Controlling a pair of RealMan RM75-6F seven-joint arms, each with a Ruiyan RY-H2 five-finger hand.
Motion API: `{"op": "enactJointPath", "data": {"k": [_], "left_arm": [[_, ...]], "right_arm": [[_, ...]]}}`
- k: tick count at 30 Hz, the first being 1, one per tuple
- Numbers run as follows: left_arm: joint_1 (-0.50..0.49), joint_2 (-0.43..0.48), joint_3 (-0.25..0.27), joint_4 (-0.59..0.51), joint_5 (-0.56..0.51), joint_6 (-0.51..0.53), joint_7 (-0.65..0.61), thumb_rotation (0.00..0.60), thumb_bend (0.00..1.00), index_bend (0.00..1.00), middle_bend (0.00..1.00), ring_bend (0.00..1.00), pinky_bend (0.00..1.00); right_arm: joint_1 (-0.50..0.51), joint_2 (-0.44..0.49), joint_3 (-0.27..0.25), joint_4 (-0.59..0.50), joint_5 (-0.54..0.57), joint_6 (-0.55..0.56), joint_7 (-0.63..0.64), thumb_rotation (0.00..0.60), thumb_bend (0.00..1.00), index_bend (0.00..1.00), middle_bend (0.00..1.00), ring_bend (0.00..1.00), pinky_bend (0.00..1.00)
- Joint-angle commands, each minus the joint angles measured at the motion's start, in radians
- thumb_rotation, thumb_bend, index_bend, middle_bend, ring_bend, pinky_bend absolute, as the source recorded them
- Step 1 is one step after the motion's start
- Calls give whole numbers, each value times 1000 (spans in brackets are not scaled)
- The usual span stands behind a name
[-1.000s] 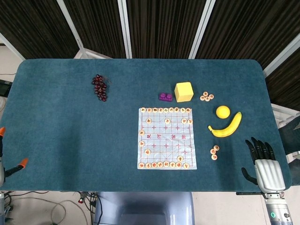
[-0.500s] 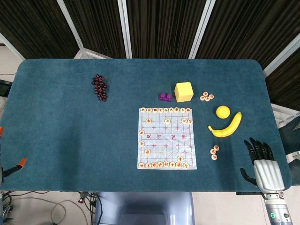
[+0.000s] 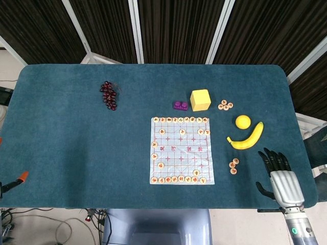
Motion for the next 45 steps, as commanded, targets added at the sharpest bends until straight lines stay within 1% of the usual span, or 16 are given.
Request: {"op": "enactJointPath", "data": {"k": [1, 4, 6, 8, 12, 15, 18, 22, 32, 41, 45], "left_arm": [[0, 1, -1, 0, -2, -2, -1, 600, 25, 36, 0, 0, 43], [-1, 0, -2, 1, -7, -5, 1, 600, 25, 36, 0, 0, 43], [-2, -1, -2, 1, -9, -7, 2, 600, 25, 36, 0, 0, 43], [-3, -2, -2, 1, -10, -8, 5, 600, 25, 37, 0, 0, 43], [-4, -5, -3, 2, -12, -9, 8, 600, 25, 36, 0, 0, 43], [-5, -5, -3, 3, -15, -12, 10, 600, 25, 36, 0, 0, 43], [-6, -5, -4, 4, -19, -15, 9, 600, 25, 36, 0, 0, 43], [-7, -4, -6, 6, -26, -19, 6, 600, 25, 37, 0, 0, 43], [-11, -6, -8, 10, -35, -27, 8, 600, 25, 36, 0, 0, 43], [-13, -8, -8, 12, -39, -32, 10, 600, 25, 36, 0, 0, 43], [-13, -8, -8, 13, -40, -33, 9, 600, 25, 36, 0, 0, 43]], "right_arm": [[89, 41, 45, -48, 13, -107, -8, 600, 374, 62, 0, 0, 40], [166, 56, 78, -80, 54, -216, -1, 600, 373, 88, 0, 0, 40], [216, 57, 104, -100, 102, -290, 5, 600, 374, 119, 0, 0, 40], [273, 37, 135, -123, 167, -357, -16, 600, 374, 144, 0, 0, 40], [364, -32, 171, -132, 277, -428, -122, 600, 374, 181, 0, 0, 40], [438, -97, 184, -124, 368, -482, -206, 600, 374, 195, 0, 0, 40], [512, -164, 194, -92, 458, -527, -267, 600, 374, 203, 0, 0, 40], [592, -256, 195, -43, 553, -540, -338, 600, 374, 216, 0, 0, 40], [691, -416, 170, 28, 678, -501, -427, 600, 374, 270, 0, 0, 40], [715, -521, 139, 79, 673, -436, -446, 600, 374, 323, 0, 0, 40], [725, -562, 136, 113, 697, -418, -459, 600, 373, 339, 0, 0, 40]]}}
